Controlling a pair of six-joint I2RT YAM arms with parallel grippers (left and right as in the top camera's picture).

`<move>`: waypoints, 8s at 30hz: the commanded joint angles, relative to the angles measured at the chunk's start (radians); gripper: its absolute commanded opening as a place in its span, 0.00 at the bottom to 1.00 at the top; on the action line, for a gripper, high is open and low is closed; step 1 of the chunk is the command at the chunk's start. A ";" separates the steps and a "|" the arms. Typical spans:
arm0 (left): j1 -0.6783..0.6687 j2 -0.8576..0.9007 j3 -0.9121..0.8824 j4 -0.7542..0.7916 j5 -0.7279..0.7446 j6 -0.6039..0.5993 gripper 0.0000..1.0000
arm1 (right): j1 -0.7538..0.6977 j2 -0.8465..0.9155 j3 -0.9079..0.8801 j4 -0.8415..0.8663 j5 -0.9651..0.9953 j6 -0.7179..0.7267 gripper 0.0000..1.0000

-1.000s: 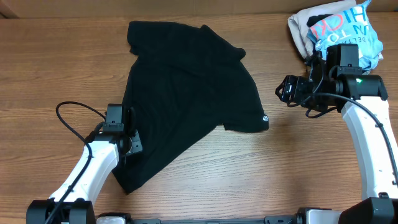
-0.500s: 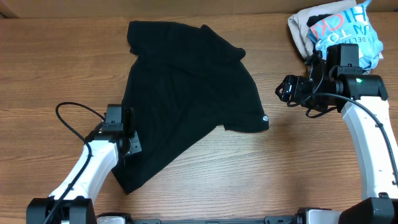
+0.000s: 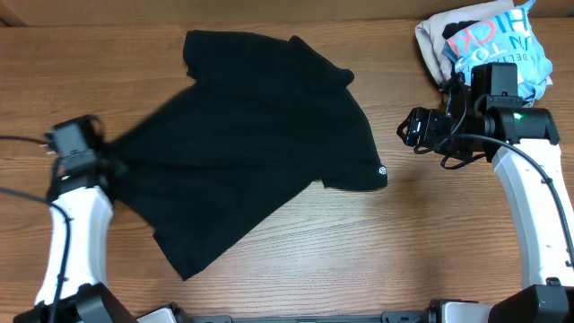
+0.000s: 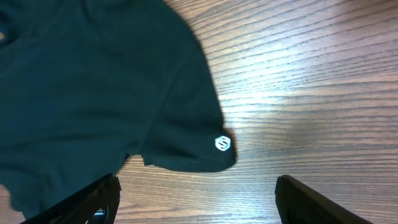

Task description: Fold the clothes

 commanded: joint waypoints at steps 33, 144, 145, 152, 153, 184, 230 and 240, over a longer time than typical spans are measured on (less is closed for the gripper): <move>-0.097 -0.111 0.205 -0.637 0.602 0.060 1.00 | 0.306 0.233 0.018 0.047 0.158 0.074 0.80; -0.247 -0.539 0.013 -0.648 0.267 -0.156 0.04 | 0.343 0.306 -0.159 0.173 0.071 0.073 0.04; -0.247 -0.539 0.029 -0.639 0.267 -0.145 0.04 | 0.327 0.297 -0.129 0.150 0.071 0.071 0.04; -0.241 -0.538 0.203 -0.605 0.095 -0.138 0.04 | 0.191 0.219 0.221 -0.105 0.076 0.011 0.04; -0.233 -0.537 0.227 -0.591 0.070 -0.137 0.04 | 0.174 0.216 0.278 -0.140 0.087 0.011 0.04; -0.103 -0.417 0.917 -0.612 0.142 0.075 0.04 | -0.029 -0.029 1.318 -0.631 0.162 -0.059 0.04; -0.101 0.461 1.256 -0.748 0.398 0.217 0.04 | -0.026 0.540 1.162 -0.291 0.070 -0.168 0.04; -0.105 0.459 1.257 -1.102 0.439 0.214 0.04 | -0.026 0.534 1.162 -0.633 0.071 -0.159 0.04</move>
